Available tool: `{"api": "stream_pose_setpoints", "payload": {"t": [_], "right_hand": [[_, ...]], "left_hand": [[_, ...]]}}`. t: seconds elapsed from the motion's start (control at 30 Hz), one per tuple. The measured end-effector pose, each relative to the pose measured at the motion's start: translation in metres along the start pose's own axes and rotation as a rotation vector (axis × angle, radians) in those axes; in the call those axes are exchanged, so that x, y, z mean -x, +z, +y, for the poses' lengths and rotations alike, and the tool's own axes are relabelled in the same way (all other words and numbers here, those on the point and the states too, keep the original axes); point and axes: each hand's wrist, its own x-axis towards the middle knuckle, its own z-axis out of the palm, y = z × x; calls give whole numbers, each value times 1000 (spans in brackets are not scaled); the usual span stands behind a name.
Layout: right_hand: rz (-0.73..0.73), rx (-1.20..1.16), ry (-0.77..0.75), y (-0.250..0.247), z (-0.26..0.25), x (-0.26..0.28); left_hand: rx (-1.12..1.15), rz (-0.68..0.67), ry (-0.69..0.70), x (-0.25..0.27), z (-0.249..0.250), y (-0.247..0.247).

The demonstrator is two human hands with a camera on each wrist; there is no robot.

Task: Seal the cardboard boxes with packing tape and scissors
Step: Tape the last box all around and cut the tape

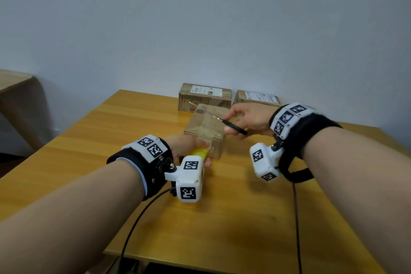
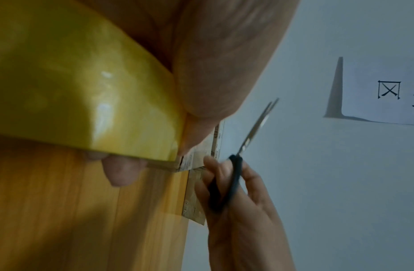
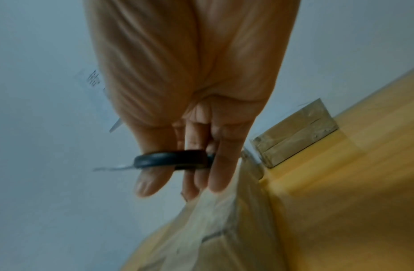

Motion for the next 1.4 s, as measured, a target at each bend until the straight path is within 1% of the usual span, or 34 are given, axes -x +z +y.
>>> {"api": "stream_pose_setpoints", "payload": {"t": [0.17, 0.27, 0.37, 0.47, 0.6, 0.7, 0.77, 0.87, 1.03, 1.1, 1.23, 1.27, 1.37, 1.4], "right_hand": [[-263, -14, 253, -28, 38, 19], [-389, -38, 322, -30, 57, 19], [-462, -1, 362, -25, 64, 17], [-453, -107, 360, -19, 66, 10], [-403, -158, 334, -6, 61, 2], [-370, -194, 297, 4, 54, 0], [-364, -177, 277, 9, 49, 2], [-318, -135, 265, 9, 47, 1], [-257, -56, 287, 7, 52, 0], [-261, -29, 295, 9, 52, 3], [-327, 0, 342, 11, 54, 6], [-323, 42, 351, 12, 54, 6], [-230, 398, 373, 14, 53, 4], [-214, 450, 393, 15, 52, 5]], "left_hand": [[56, -36, 10, -1, -4, -3], [49, -38, 14, -4, -4, -4], [28, -55, 30, -3, -3, -2], [13, -51, 30, -2, -3, -2], [1, -84, 30, -1, -2, 0], [11, -83, 35, 0, -3, 2], [2, -79, 41, -1, -4, 3], [-25, -83, 52, 0, -2, 5], [-39, -92, 23, 5, -4, 2], [-40, -98, 21, 5, -6, -1], [-66, -183, 24, 15, -7, -3], [-63, -199, 25, 19, -8, -2], [-7, -232, 39, 27, -14, -1], [7, -235, 62, 30, -16, 2]]}}
